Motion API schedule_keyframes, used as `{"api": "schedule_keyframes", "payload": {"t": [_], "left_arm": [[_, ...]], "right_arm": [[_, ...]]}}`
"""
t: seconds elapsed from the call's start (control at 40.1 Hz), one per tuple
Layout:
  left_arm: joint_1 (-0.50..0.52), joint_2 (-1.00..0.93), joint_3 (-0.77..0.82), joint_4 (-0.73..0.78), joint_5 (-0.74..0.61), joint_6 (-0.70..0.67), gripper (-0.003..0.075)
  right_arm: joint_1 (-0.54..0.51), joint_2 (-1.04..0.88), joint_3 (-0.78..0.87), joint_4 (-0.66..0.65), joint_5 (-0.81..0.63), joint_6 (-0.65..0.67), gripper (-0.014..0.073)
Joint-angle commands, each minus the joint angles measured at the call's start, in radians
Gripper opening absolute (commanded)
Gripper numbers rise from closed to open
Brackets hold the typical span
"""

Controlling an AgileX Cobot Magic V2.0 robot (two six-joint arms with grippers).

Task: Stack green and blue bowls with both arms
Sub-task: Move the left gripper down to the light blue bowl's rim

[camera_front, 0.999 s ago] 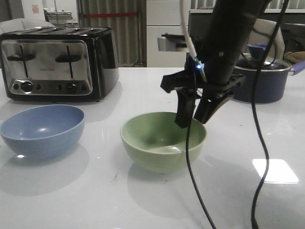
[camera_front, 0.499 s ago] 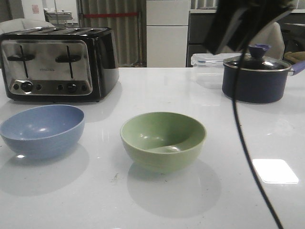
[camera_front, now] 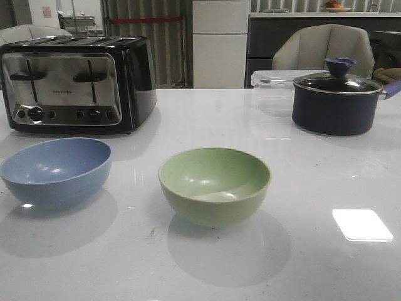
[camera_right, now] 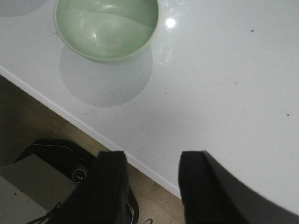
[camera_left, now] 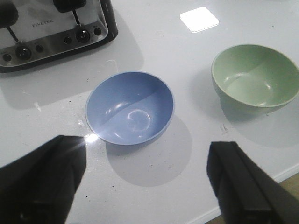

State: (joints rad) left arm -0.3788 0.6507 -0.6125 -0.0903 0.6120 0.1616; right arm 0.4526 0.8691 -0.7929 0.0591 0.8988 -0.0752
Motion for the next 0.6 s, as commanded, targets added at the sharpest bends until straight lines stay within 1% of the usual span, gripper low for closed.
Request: {"api": "schedule_keyframes", "payload": {"t": [0.0,0.15,0.225,0.424,0.524,0.574], "left_arm": [[-0.009,0.004,-0.034,-0.010,-0.079,0.000,0.0583],[-0.009,0.007,-0.034,-0.010,-0.073,-0.002,0.0583],[-0.004,0.023,-0.051,-0.006,-0.043,-0.002,0.0583],[-0.004,0.156,-0.185,0.013,0.121,-0.004,0.0583],[-0.004,0.246,-0.247,0.024,0.166,-0.016,0.0583],[-0.004,0.292,-0.271,0.051,0.169,-0.063,0.0583]], "right_arm": [[-0.001,-0.059,0.016,0.003,-0.070,0.004,0.0391],[-0.001,-0.118,0.045,0.003,-0.075,0.004,0.0391],[-0.001,-0.126,0.045,0.003,-0.079,0.004,0.0391],[-0.001,-0.124,0.045,0.004,-0.077,0.004,0.0391],[-0.001,-0.124,0.045,0.004,-0.074,0.004,0.0391],[-0.001,-0.124,0.045,0.004,-0.074,0.004,0.0391]]}}
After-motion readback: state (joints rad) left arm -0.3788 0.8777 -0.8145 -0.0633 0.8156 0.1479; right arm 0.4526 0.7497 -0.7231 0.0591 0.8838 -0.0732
